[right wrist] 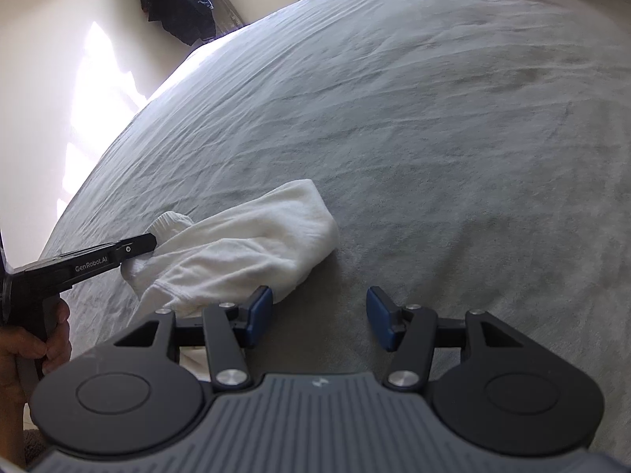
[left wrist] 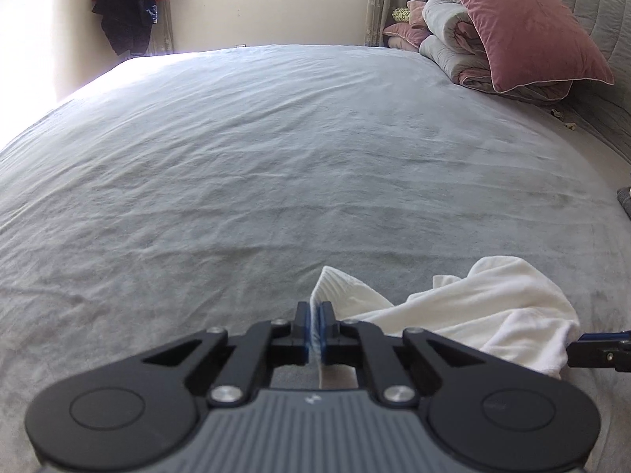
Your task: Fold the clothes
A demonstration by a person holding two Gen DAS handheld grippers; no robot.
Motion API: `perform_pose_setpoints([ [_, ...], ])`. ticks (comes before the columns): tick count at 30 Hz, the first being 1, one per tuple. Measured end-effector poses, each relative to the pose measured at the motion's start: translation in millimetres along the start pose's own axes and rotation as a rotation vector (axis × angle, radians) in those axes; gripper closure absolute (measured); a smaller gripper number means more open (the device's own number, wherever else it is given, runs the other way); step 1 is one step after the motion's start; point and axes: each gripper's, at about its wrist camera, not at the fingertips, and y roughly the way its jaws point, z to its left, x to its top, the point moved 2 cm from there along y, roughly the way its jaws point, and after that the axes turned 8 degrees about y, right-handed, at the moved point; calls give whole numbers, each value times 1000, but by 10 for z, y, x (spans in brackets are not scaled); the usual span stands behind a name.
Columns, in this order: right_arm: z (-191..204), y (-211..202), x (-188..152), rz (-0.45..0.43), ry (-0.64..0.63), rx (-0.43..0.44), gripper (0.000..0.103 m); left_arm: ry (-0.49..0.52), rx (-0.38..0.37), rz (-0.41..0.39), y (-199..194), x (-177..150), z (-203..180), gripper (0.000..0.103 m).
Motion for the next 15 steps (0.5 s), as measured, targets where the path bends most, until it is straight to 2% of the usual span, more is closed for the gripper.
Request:
perform_pose_setpoints([
  [7,41,3,-67,-9,-27,-13,42,11,114,-12,-87,-94,218,99],
  [15,119,50,-113,-22,-70,-33,40,-51,199,2,-154,-247,649,99],
])
